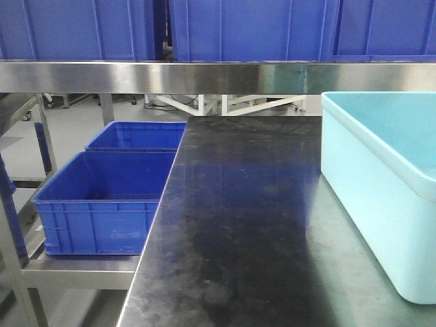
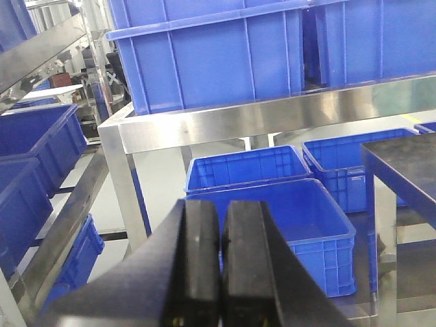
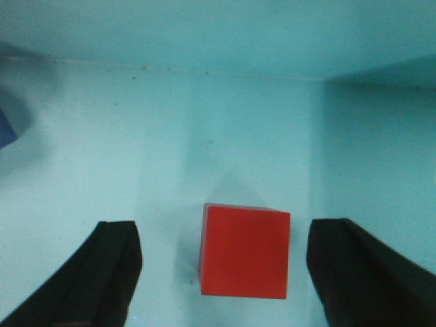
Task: Pick red cube and place on left shelf
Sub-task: 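Close the right gripper around the red cube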
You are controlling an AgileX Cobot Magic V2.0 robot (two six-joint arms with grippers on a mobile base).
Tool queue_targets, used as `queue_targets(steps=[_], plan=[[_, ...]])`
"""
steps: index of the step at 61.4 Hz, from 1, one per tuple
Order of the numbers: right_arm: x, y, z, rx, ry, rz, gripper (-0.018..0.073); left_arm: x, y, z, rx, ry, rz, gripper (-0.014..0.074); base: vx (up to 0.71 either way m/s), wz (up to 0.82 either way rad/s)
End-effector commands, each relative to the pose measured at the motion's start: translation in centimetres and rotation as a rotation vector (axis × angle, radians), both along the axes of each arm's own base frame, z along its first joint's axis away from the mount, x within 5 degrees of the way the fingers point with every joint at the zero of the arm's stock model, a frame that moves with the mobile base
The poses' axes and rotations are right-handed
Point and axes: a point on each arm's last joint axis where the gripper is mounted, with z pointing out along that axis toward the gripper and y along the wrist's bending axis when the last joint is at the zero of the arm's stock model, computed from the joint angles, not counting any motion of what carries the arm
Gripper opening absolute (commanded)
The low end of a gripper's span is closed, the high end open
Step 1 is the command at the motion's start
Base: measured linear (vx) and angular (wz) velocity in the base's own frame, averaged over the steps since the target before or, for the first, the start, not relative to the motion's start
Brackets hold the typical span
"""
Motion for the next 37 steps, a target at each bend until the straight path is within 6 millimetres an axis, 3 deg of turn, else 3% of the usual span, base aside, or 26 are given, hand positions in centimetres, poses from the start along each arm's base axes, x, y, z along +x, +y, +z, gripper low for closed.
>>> queue_targets(steps=[1, 37], plan=[[0.9, -0.2, 1.6, -0.012, -0.096, 0.006, 0.0606, 0.1, 0.0, 0.0, -0.008, -0.060, 0.000, 0.0106, 0.00, 0.00], [1.2, -1.6, 0.9, -0.021, -0.084, -0.037, 0.0606, 0.1, 0.0, 0.0, -0.008, -0.060, 0.000, 0.0106, 0.00, 0.00]])
